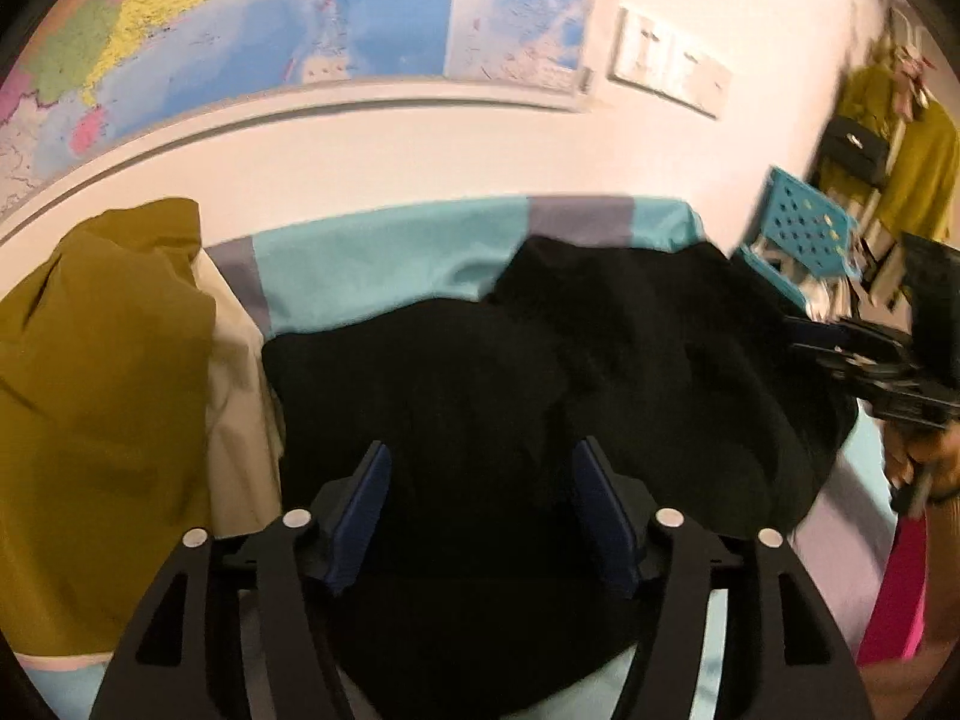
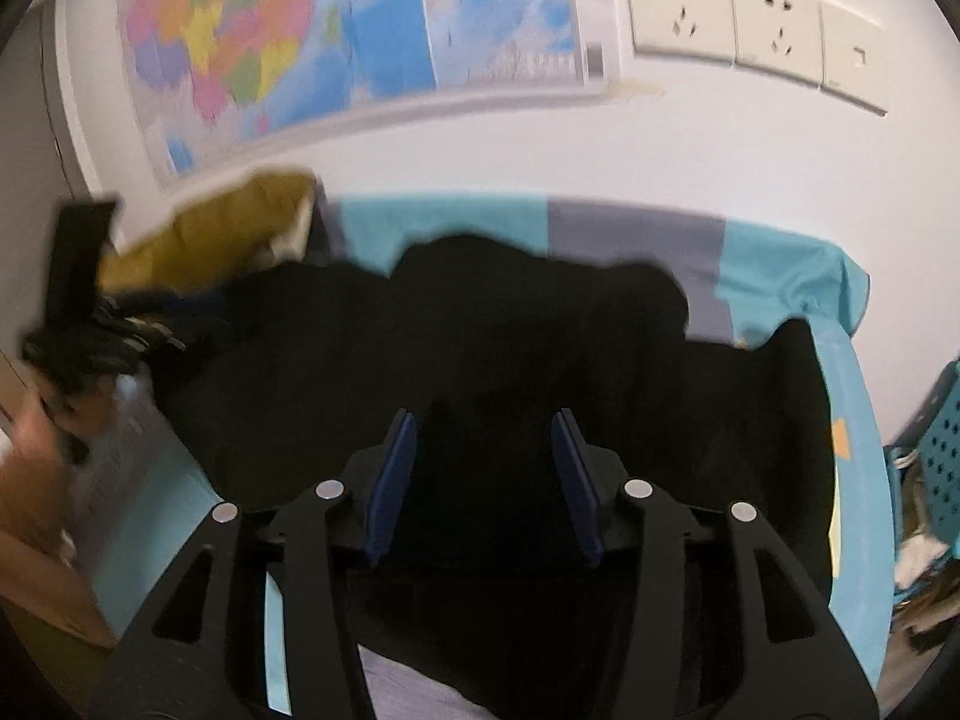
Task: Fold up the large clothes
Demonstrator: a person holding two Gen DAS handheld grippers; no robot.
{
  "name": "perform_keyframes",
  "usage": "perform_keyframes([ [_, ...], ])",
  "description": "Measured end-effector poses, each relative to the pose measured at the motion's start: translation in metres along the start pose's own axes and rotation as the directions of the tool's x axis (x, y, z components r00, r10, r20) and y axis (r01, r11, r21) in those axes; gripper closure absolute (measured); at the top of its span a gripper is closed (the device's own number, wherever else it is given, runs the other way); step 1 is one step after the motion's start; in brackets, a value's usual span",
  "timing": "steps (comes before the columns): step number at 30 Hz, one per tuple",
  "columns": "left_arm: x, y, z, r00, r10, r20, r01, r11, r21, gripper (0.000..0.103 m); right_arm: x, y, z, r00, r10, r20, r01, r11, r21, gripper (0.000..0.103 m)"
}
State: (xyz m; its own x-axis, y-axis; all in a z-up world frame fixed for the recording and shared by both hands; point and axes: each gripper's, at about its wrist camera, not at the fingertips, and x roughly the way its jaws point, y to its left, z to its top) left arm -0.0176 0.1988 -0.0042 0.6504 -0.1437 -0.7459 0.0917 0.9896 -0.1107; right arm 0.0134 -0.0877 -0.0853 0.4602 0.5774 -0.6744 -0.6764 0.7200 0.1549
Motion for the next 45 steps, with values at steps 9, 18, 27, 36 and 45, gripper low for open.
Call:
perform_keyframes([
  [9, 0.026, 0.017, -0.009, 0.998, 0.063, -0.027, -0.065, 0.993, -0.099, 0.04, 0.001, -0.023, -0.008, 0.997, 0.061, 0.054, -0.069, 0.985, 0.157, 0.051],
  [18, -0.04, 0.023, -0.042, 0.992, 0.034, 0.123, -0.014, 0.988, -0.154, 0.028, -0.102, -0.055, -0.058, 0.981, -0.063, 0.185, 0.011, 0.963, 0.27, 0.028],
  [27, -0.036, 0.022, -0.082, 0.999, 0.013, 0.044, -0.003, 0.979, -0.204, 0.02, -0.076, -0.072, -0.112, 0.996, -0.051, 0.078, 0.019, 0.929, 0.37, 0.026],
  [36, 0.004, 0.012, -0.076, 1.0, -0.006, 0.025, 0.013, 0.948, -0.319, 0.039, -0.07, -0.068, -0.103, 0.992, -0.037, 0.121, -0.005, 0.943, 0.334, 0.081],
  [45, -0.052, 0.032, -0.079, 0.946, -0.307, 0.108, 0.322, 0.833, -0.45, 0.083, -0.172, -0.073, -0.088, 0.932, -0.105, 0.346, -0.011, 0.948, 0.319, 0.1],
])
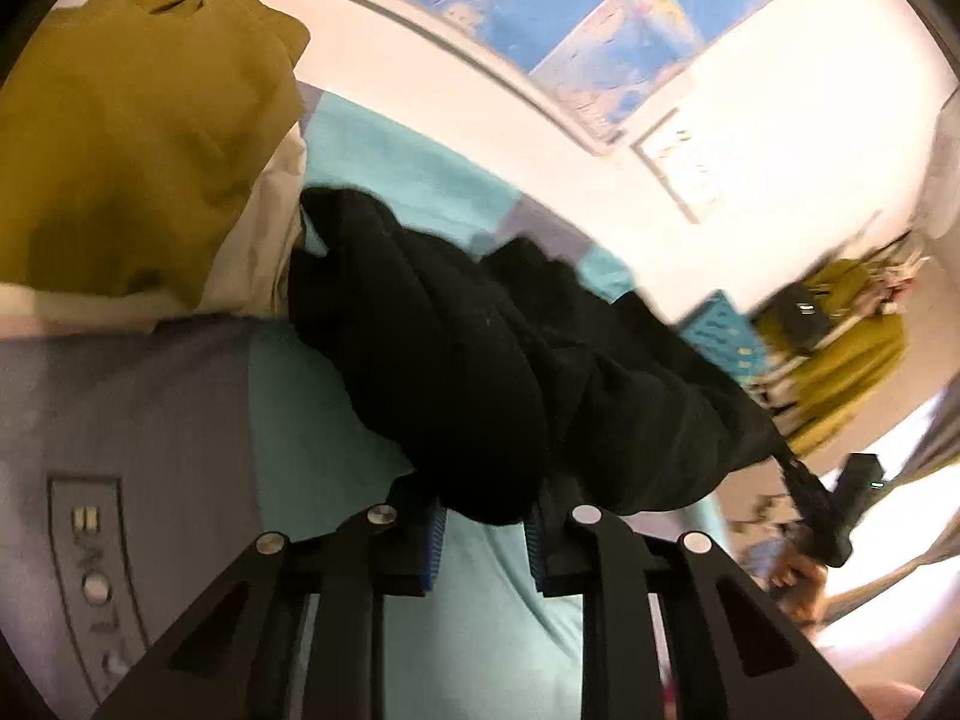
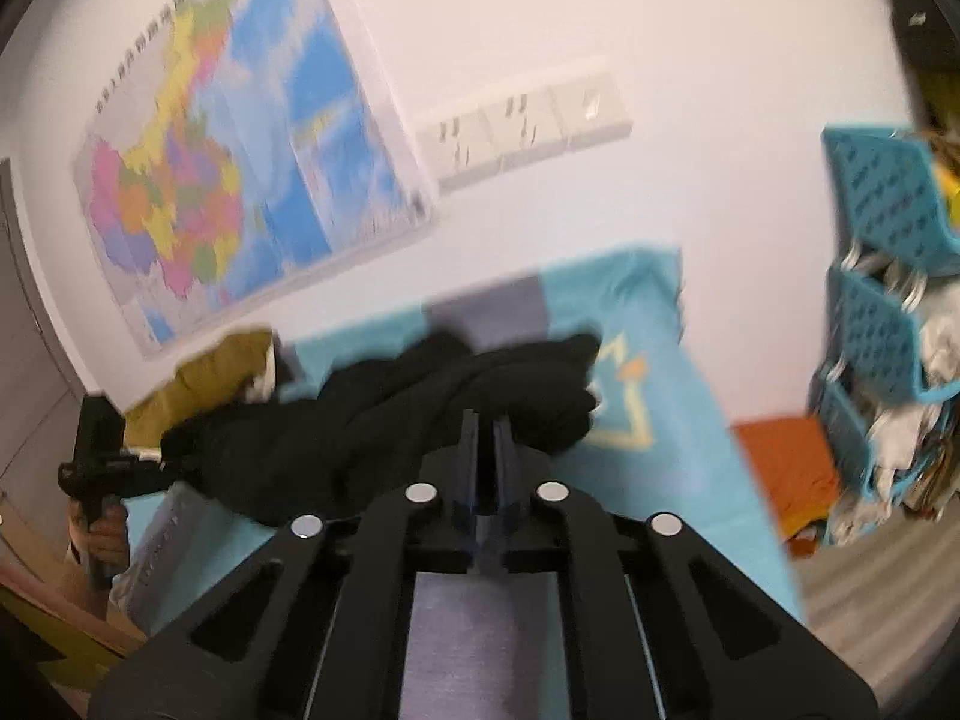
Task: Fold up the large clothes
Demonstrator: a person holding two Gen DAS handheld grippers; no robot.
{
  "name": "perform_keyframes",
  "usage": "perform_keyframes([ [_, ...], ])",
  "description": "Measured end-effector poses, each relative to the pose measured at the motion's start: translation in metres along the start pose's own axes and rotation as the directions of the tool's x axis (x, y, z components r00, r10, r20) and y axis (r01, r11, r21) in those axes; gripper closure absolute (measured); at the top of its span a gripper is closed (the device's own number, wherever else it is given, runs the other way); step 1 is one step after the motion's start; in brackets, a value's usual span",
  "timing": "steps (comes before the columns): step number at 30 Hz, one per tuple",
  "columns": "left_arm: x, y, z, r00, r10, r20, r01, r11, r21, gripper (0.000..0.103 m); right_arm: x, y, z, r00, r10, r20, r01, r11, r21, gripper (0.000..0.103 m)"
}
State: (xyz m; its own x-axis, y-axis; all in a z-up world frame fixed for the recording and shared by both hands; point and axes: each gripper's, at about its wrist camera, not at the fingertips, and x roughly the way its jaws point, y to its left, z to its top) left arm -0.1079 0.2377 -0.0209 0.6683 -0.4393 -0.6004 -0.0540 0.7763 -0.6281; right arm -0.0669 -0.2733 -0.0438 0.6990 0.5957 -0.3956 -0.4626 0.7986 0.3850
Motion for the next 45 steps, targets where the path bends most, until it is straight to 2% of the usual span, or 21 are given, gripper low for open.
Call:
perform_keyframes([
  [2, 0.006, 0.007, -0.01, 0.997, -0.017, -0.069, 0.017, 1.0, -0.003, 0.082, 0.0, -0.016, -0.008, 0.999, -0.007, -0.032, 0.008, 0.999, 0.041, 0.1],
  [5, 0.034, 0.025, -0.025, 0.979, 0.064, -0.195, -0.069, 0.997, -0.02, 0.077, 0.029, -0.031, -0.036, 0.983, -0.049, -0.178, 0.062, 0.996, 0.064, 0.1],
  [7, 0.031, 0.02, -0.028, 0.984, 0.073, -0.162, -0.072, 0.997, 0.01, 0.069, 0.043, -0.039, -0.053, 0.965, -0.1, -0.243, 0.12, 0.99, 0.07, 0.1],
  [8, 0.027, 0.014, -0.028, 0.985, 0.107, -0.139, -0.102, 0.994, 0.041, 0.057, 0.045, -0.041, -0.057, 0.962, -0.098, -0.256, 0.122, 0.989, 0.082, 0.099],
  [9, 0.021, 0.005, -0.027, 0.981, 0.167, -0.098, -0.158, 0.983, 0.092, 0.053, 0.045, -0.042, -0.057, 0.961, -0.089, -0.263, 0.116, 0.989, 0.088, 0.099],
  [12, 0.002, -0.023, -0.025, 0.966, 0.256, 0.026, -0.254, 0.934, 0.249, 0.049, 0.031, -0.032, -0.043, 0.97, -0.126, -0.208, 0.141, 0.988, 0.06, 0.081],
  [13, -0.005, -0.03, -0.025, 0.964, 0.258, 0.063, -0.265, 0.923, 0.279, 0.043, 0.021, -0.028, -0.033, 0.978, -0.131, -0.163, 0.142, 0.988, 0.063, 0.067],
  [14, -0.016, -0.037, -0.023, 0.967, 0.235, 0.102, -0.255, 0.92, 0.297, 0.04, 0.017, -0.024, -0.03, 0.983, -0.127, -0.136, 0.137, 0.988, 0.067, 0.06],
  [16, -0.028, -0.043, -0.014, 0.975, 0.181, 0.129, -0.213, 0.928, 0.306, 0.038, 0.009, -0.008, -0.015, 0.993, -0.088, -0.08, 0.091, 0.995, 0.04, 0.06],
  [17, -0.03, -0.046, -0.012, 0.98, 0.155, 0.127, -0.188, 0.93, 0.317, 0.033, 0.012, 0.001, -0.011, 0.995, -0.066, -0.072, 0.067, 0.998, 0.014, 0.06],
  [21, -0.008, -0.061, -0.004, 0.982, 0.165, 0.09, -0.187, 0.909, 0.372, 0.032, 0.051, 0.038, -0.006, 0.991, 0.045, -0.129, -0.054, 0.996, -0.068, 0.057],
  [25, 0.037, -0.076, -0.009, 0.966, 0.256, 0.042, -0.249, 0.869, 0.428, 0.032, 0.107, 0.06, -0.012, 0.973, 0.031, -0.227, -0.058, 0.992, -0.11, 0.044],
  [29, 0.078, -0.08, -0.01, 0.941, 0.338, 0.013, -0.302, 0.822, 0.484, 0.032, 0.142, 0.067, -0.02, 0.956, 0.003, -0.294, -0.041, 0.992, -0.123, 0.044],
  [31, 0.085, -0.08, -0.008, 0.939, 0.345, 0.006, -0.305, 0.821, 0.483, 0.032, 0.153, 0.07, -0.023, 0.95, 0.001, -0.312, -0.045, 0.99, -0.133, 0.045],
  [32, 0.09, -0.079, -0.006, 0.938, 0.348, -0.001, -0.305, 0.824, 0.478, 0.032, 0.157, 0.071, -0.024, 0.948, -0.011, -0.318, -0.036, 0.989, -0.142, 0.053],
  [35, 0.101, -0.074, 0.001, 0.927, 0.376, -0.014, -0.327, 0.824, 0.463, 0.039, 0.165, 0.074, -0.025, 0.946, -0.04, -0.323, -0.022, 0.983, -0.185, 0.081],
  [37, 0.108, -0.073, 0.005, 0.915, 0.403, -0.006, -0.354, 0.811, 0.466, 0.048, 0.167, 0.075, -0.022, 0.948, -0.024, -0.318, -0.037, 0.982, -0.184, 0.094],
  [39, 0.112, -0.075, 0.009, 0.908, 0.419, 0.008, -0.375, 0.802, 0.465, 0.069, 0.163, 0.076, -0.016, 0.957, -0.017, -0.289, -0.04, 0.981, -0.188, 0.098],
  [41, 0.113, -0.076, 0.016, 0.899, 0.438, 0.024, -0.401, 0.798, 0.449, 0.088, 0.149, 0.08, -0.004, 0.976, 0.043, -0.212, -0.08, 0.982, -0.171, 0.099],
  [43, 0.106, -0.075, 0.021, 0.904, 0.426, 0.033, -0.4, 0.819, 0.411, 0.092, 0.136, 0.086, 0.007, 0.989, 0.083, -0.123, -0.104, 0.979, -0.173, 0.1],
  [45, 0.102, -0.076, 0.025, 0.913, 0.404, 0.045, -0.388, 0.833, 0.396, 0.091, 0.145, 0.084, 0.007, 0.988, 0.077, -0.132, -0.099, 0.981, -0.168, 0.1],
])
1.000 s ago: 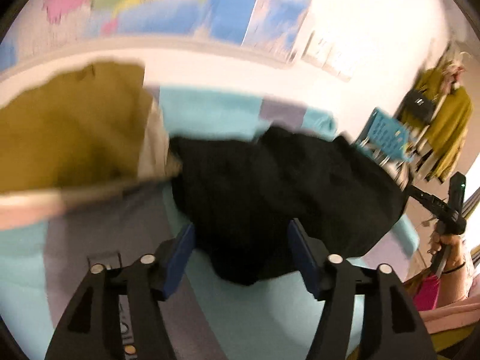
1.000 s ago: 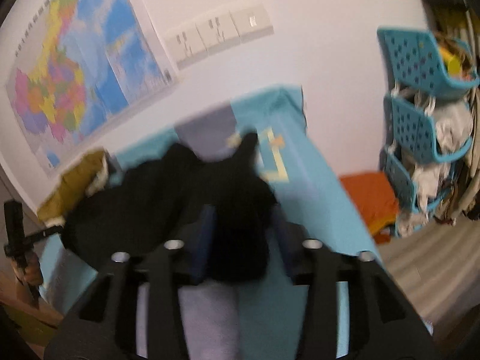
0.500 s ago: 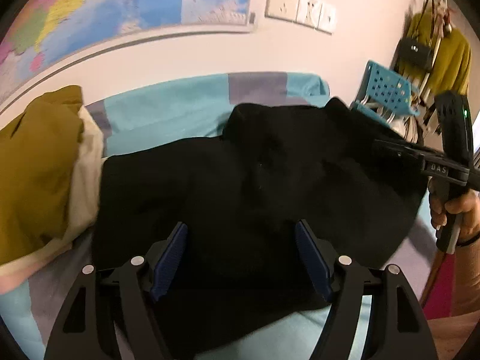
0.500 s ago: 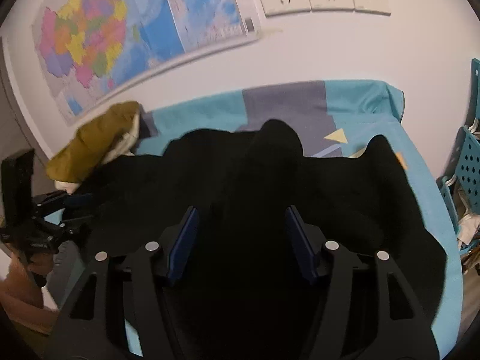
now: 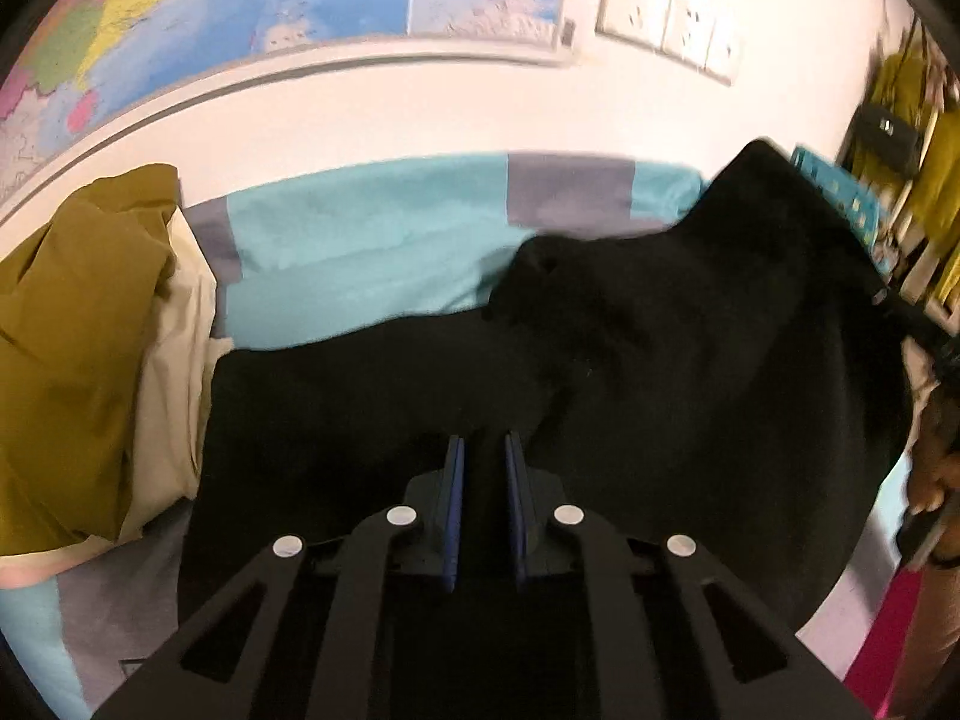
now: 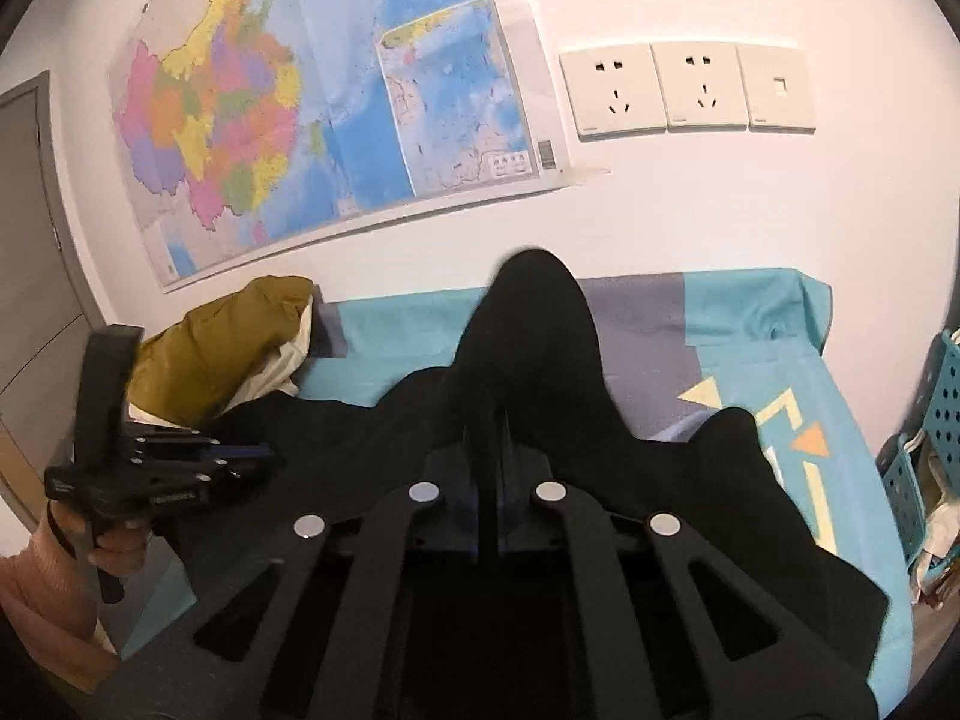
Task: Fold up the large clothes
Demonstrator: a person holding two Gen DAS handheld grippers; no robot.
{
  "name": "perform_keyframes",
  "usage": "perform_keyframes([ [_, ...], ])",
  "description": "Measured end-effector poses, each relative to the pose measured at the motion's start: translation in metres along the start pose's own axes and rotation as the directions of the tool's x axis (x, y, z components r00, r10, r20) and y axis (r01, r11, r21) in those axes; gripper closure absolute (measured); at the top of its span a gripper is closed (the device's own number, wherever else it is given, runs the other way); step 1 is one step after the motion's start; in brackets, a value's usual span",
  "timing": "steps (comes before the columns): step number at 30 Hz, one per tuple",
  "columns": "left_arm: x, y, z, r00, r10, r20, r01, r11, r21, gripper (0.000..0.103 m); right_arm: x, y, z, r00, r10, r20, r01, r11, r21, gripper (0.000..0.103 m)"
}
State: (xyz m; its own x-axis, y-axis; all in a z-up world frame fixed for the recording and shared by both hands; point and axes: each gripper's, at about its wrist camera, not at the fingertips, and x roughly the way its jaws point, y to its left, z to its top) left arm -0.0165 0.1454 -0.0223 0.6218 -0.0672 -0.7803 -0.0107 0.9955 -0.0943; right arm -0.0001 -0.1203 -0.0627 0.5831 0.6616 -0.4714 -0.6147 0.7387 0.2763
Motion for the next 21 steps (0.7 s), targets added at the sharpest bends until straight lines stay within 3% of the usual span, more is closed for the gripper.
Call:
perform_keyframes([
  [3, 0.004, 0.002, 0.0, 1.0, 0.019, -0.016, -0.019, 1.0, 0.003, 0.081, 0.037, -0.017, -0.017, 0.985, -0.042, -0.17, 0.049, 0.998, 0.042, 0.098],
  [5, 0.005, -0.001, -0.004, 0.999, 0.029, -0.016, -0.029, 0.999, 0.024, 0.068, 0.044, -0.019, -0.029, 0.978, -0.066, -0.199, 0.075, 0.997, 0.034, 0.091],
  [6, 0.004, -0.003, -0.006, 0.999, 0.037, -0.008, -0.037, 0.999, 0.035, 0.061, 0.044, -0.02, -0.03, 0.978, -0.065, -0.2, 0.074, 0.997, 0.035, 0.09],
  [9, 0.003, -0.008, -0.008, 0.999, 0.045, 0.004, -0.045, 0.998, 0.051, 0.056, 0.033, -0.017, -0.03, 0.982, -0.08, -0.174, 0.088, 0.995, 0.041, 0.076],
  [11, 0.001, -0.01, -0.009, 0.998, 0.058, 0.018, -0.059, 0.996, 0.061, 0.049, 0.023, -0.016, -0.028, 0.984, -0.092, -0.149, 0.1, 0.994, 0.046, 0.061],
  [14, -0.004, -0.014, -0.011, 0.997, 0.066, 0.038, -0.069, 0.995, 0.07, 0.045, 0.006, -0.014, -0.027, 0.991, -0.087, -0.106, 0.095, 0.993, 0.065, 0.052],
  [21, -0.012, -0.02, -0.014, 0.995, 0.074, 0.062, -0.079, 0.994, 0.079, 0.037, -0.012, 0.001, -0.025, 0.997, -0.05, -0.058, 0.053, 0.998, 0.047, 0.05],
])
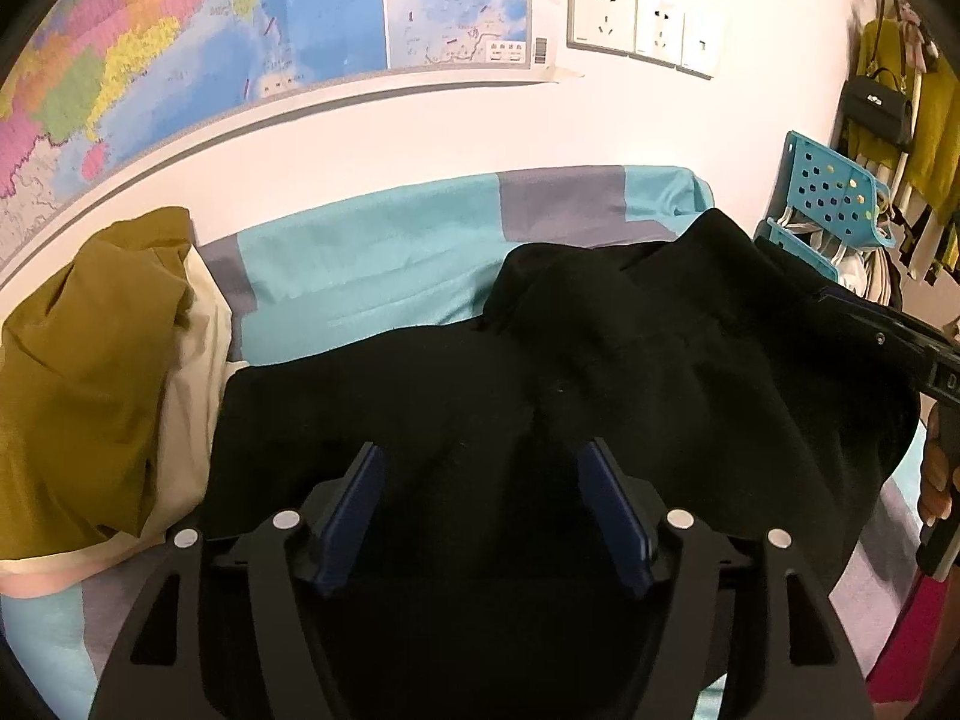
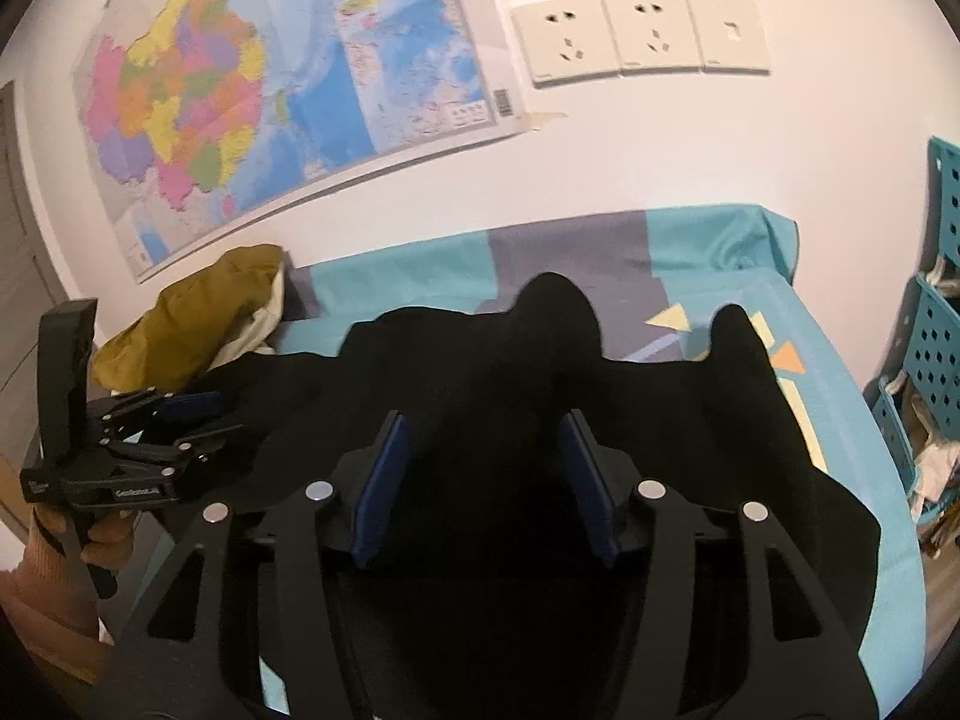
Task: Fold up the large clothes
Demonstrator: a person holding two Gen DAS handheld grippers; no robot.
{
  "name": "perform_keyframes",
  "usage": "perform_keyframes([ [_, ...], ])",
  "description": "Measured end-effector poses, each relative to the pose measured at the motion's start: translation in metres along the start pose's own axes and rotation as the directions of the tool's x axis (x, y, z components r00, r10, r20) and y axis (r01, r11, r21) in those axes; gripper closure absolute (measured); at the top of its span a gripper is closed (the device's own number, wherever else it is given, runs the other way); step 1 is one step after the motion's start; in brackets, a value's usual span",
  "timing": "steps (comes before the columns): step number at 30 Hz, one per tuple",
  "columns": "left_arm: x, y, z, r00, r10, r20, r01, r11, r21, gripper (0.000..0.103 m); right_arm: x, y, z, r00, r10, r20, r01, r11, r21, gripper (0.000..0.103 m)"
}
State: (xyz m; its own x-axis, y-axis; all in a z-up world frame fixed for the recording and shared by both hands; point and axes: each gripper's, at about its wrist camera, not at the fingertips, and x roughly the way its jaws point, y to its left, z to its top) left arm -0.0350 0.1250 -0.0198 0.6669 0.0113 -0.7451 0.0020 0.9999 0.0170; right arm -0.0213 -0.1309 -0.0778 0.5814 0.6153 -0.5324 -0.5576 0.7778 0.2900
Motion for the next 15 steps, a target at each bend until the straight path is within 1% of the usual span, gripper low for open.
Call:
perform_keyframes([
  [2, 0.0, -0.001, 0.0, 1.0, -0.002, 0.0, 0.002, 1.0, 0.001, 0.037, 0.005, 0.004, -0.001, 1.0, 0.019, -0.013, -0.019, 1.0, -0.012, 0.05],
  [6, 0.005, 0.0, -0.002, 1.0, 0.008, -0.009, -0.008, 1.0, -0.003, 0.037, 0.031, 0.004, -0.007, 0.996, 0.012, -0.085, -0.013, 1.0, -0.011, 0.05],
  [8, 0.01, 0.002, -0.004, 1.0, 0.01, -0.024, -0.01, 1.0, -0.01, 0.037, 0.047, 0.003, -0.013, 0.992, -0.004, -0.124, 0.002, 1.0, -0.016, 0.05],
  [11, 0.014, 0.006, -0.007, 0.999, 0.007, -0.038, -0.008, 1.0, -0.031, 0.037, 0.052, 0.002, -0.014, 0.992, -0.005, -0.13, 0.004, 1.0, -0.002, 0.05],
  [15, 0.011, 0.006, -0.008, 0.999, 0.008, -0.033, -0.009, 0.999, -0.035, 0.037, 0.037, 0.002, -0.013, 0.995, 0.023, -0.097, -0.022, 1.0, 0.018, 0.049],
])
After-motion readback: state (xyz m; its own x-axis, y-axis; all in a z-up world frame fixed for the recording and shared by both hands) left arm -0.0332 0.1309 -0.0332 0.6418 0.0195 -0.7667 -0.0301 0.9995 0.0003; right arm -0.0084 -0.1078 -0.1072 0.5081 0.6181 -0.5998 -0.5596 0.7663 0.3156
